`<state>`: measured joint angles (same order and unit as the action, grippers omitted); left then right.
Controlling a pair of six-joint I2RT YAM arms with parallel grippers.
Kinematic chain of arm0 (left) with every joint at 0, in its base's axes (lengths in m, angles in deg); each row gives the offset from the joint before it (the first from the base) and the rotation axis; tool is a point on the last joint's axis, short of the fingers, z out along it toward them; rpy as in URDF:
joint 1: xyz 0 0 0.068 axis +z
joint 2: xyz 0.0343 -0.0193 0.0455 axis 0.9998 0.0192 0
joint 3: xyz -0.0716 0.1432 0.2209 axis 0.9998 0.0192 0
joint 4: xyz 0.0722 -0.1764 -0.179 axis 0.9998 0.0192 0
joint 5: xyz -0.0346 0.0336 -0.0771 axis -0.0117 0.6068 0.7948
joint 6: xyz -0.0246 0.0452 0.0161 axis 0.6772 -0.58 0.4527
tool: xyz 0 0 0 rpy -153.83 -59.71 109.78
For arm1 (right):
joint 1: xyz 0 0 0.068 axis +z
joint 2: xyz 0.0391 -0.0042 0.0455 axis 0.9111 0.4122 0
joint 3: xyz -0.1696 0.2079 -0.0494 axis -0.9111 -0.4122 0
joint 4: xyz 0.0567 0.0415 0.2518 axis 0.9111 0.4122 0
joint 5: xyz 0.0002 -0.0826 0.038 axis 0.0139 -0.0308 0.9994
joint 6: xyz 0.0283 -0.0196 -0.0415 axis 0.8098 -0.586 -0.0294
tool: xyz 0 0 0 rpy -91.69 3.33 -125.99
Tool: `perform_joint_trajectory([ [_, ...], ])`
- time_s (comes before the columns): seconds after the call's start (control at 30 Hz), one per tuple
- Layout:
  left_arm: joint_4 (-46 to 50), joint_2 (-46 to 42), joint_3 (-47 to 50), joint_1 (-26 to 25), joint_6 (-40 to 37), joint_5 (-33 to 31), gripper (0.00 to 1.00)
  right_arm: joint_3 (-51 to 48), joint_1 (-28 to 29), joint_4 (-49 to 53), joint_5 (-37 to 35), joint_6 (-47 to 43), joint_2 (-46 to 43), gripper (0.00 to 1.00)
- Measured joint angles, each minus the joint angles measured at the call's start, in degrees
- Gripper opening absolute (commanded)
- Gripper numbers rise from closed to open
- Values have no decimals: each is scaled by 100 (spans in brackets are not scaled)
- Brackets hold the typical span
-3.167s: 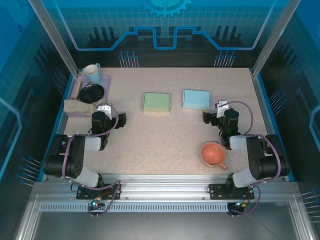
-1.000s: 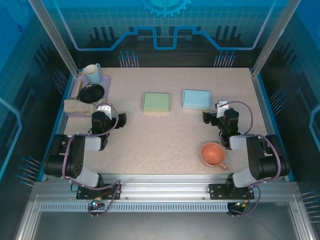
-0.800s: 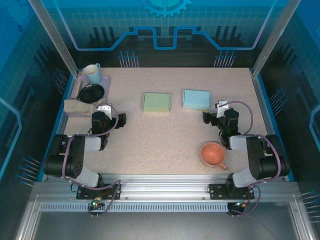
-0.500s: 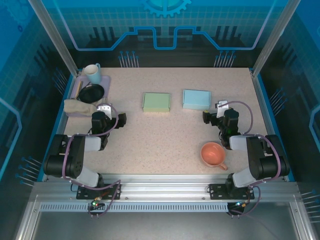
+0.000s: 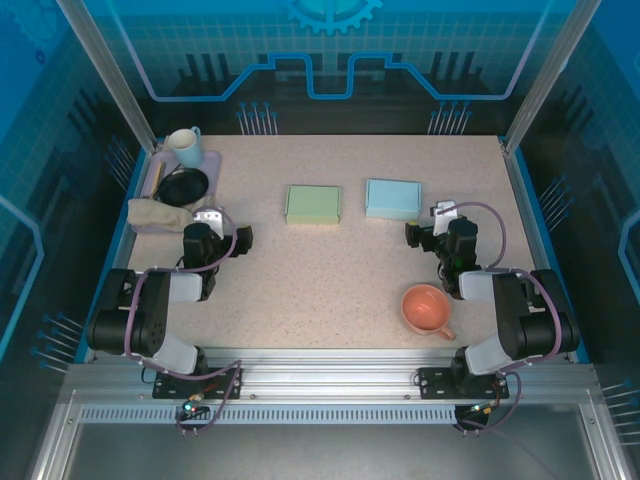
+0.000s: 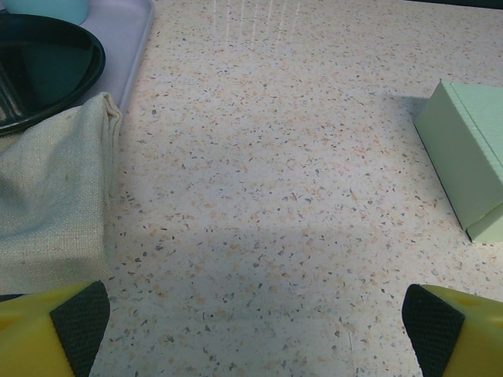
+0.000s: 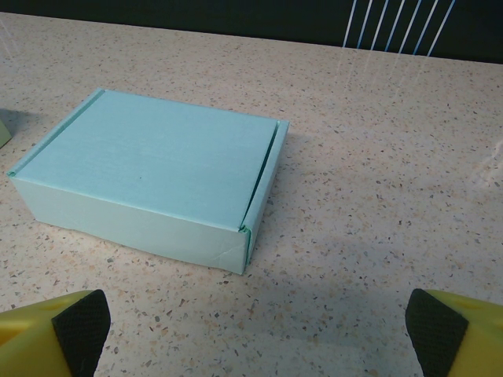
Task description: Fold the paper box
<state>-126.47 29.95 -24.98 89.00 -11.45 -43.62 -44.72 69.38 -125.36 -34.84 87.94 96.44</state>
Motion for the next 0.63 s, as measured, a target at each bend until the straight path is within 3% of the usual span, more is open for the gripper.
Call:
perform_joint_trajectory([
  [0.63, 7, 0, -42, 4, 0, 2, 99, 0, 0, 2, 0, 0, 0, 100],
])
